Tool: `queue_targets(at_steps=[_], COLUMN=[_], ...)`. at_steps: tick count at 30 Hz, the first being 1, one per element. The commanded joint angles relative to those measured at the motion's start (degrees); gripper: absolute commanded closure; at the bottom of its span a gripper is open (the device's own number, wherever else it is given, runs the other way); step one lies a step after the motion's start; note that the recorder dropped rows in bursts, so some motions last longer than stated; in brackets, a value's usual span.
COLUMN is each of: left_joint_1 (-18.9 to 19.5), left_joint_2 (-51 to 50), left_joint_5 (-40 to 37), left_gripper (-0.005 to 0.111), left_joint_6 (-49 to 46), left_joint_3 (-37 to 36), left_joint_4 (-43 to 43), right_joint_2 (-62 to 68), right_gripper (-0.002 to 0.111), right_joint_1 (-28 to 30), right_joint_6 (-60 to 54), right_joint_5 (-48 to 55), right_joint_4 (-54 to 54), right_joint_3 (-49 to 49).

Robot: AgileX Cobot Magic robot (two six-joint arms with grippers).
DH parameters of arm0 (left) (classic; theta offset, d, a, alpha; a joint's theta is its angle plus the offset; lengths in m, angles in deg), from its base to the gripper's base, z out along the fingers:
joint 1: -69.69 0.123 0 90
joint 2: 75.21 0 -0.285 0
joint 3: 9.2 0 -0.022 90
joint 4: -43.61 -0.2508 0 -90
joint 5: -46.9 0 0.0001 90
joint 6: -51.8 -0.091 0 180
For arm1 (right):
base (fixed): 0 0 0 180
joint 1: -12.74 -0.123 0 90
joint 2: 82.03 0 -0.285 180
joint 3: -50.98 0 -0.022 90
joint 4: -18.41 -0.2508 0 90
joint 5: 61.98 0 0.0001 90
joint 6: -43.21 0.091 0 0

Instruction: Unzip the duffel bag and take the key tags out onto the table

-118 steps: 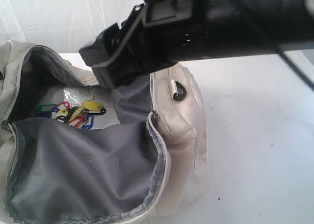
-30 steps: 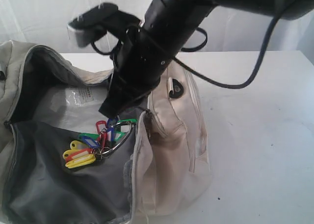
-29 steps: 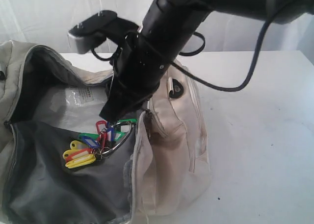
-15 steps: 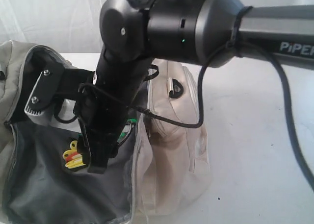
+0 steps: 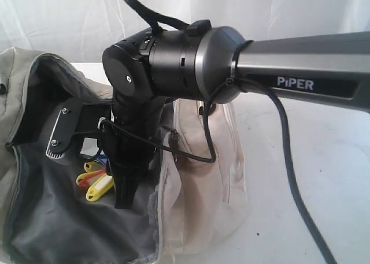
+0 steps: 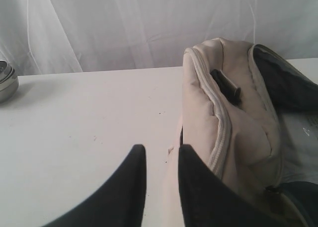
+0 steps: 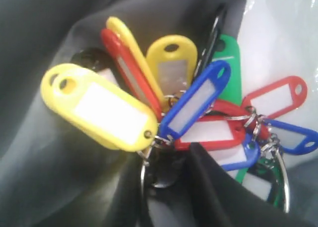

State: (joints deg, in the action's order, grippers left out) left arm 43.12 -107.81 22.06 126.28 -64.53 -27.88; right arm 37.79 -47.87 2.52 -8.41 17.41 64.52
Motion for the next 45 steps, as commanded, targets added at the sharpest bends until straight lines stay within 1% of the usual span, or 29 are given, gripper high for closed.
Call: queue_targets(at_steps=[1, 3, 5, 13, 25, 30, 33, 35, 41, 45], left_joint_1=[0.1, 0.1, 0.1, 0.1, 0.1, 0.1, 0.1, 0.1, 0.1, 0.1], left_joint_2=[0.4, 0.4, 0.4, 0.4, 0.4, 0.4, 0.4, 0.4, 0.4, 0.4], left_joint_5=[0.0, 0.0, 0.0, 0.0, 0.0, -0.2, -0.2, -0.2, 0.0, 0.0], left_gripper=[0.078, 0.078, 0.078, 0.078, 0.078, 0.078, 0.078, 0.078, 0.078, 0.078], left_joint_6=[0.1, 0.1, 0.1, 0.1, 0.1, -1.1, -1.5, -1.5, -1.5, -1.5], left_joint_3=[-0.2, -0.2, -0.2, -0.2, -0.2, -0.2, -0.2, -0.2, -0.2, -0.2], left_joint_4=[-0.5, -0.5, -0.5, -0.5, -0.5, -0.5, -0.5, -0.1, 0.5, 0.5], right_joint_2=[0.0, 0.0, -0.3, -6.3, -18.2, -22.5, -25.0, -26.5, -31.5, -34.2], right_gripper=[0.095, 0.103, 0.108, 0.108, 0.108, 0.108, 0.108, 0.108, 0.108, 0.108], right_joint_1=[-0.1, -0.1, -0.1, 0.1, 0.1, 0.1, 0.1, 0.1, 0.1, 2.9], right_joint_6=[2.9, 4.6, 5.4, 6.8, 12.5, 18.5, 24.0, 26.2, 30.0, 30.8], right_joint_5=[-0.4, 0.4, 1.2, 1.7, -1.2, -1.9, -0.3, 0.9, 3.6, 6.4], right_joint_4=[1.0, 1.3, 2.1, 2.6, 7.5, 15.7, 22.9, 25.7, 33.1, 34.8], right_joint_3=[-0.2, 0.0, 0.1, 0.1, 0.1, 0.1, 0.1, 0.0, 0.0, 0.0])
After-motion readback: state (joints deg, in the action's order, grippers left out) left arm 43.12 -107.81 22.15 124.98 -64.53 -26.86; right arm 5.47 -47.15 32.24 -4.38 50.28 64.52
